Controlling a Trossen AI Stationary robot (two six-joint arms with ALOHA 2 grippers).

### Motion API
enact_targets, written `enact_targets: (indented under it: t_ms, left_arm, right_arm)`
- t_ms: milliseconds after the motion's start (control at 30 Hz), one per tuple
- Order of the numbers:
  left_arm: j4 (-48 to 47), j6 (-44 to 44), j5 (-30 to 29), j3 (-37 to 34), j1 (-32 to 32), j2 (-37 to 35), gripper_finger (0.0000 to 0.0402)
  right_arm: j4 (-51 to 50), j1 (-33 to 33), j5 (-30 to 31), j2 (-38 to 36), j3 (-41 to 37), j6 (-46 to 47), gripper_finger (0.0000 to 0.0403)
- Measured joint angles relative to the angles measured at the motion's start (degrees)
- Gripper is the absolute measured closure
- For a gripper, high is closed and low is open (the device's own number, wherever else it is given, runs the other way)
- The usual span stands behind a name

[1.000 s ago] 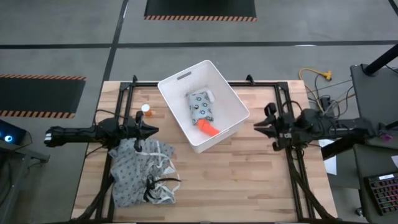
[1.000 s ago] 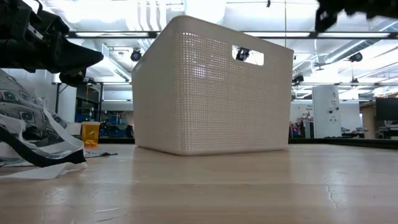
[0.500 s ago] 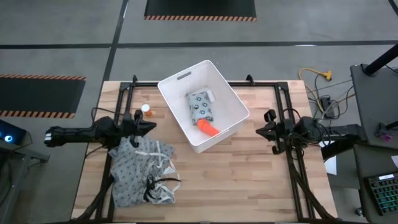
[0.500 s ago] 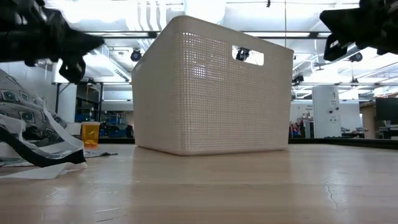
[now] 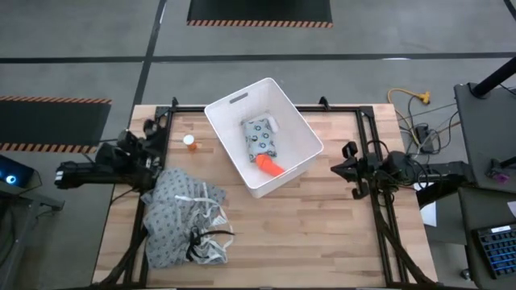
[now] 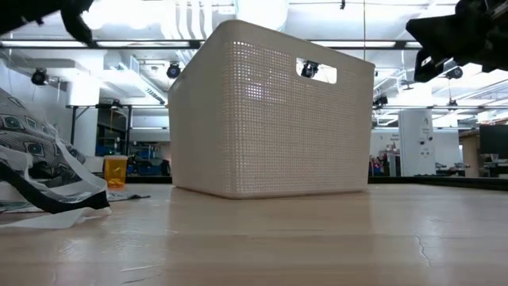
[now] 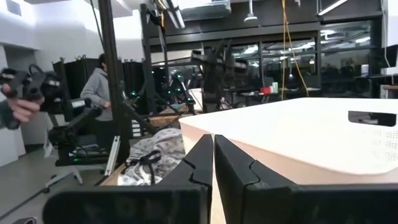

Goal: Pick & place medical supplies in basket/bin
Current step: Put the orange pill bottle into the white bin

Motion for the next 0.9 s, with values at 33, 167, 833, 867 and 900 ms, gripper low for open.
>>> enact_targets:
  t_ms: [33,167,833,867,900]
  left_arm:
    - [0.0,1.82,-1.05,1.65,0.0,1.42,0.0314]
    - [-3.19,6.39,-11.81,9.47,0.0,8.82,0.0247]
    - [-100.45,-36.56,-23.28,47.65,11.15,36.96,0.0209]
    - [-100.35,-36.6,-21.19,47.28,12.28,38.09,0.0209]
    - [-100.62,-37.39,-20.4,46.78,13.66,39.25,0.0209]
  right_arm:
    - [-0.07,0.0,0.55,0.02,0.0,0.02,0.0394]
    - [-0.98,-0.04,2.75,-0.06,0.02,0.14,0.0394]
    - [-3.6,0.0,2.99,0.0,0.02,4.17,0.0394]
    - [-3.71,0.0,3.29,0.0,0.02,4.16,0.0394]
    - [-3.75,0.0,3.89,0.0,0.02,4.2,0.0394]
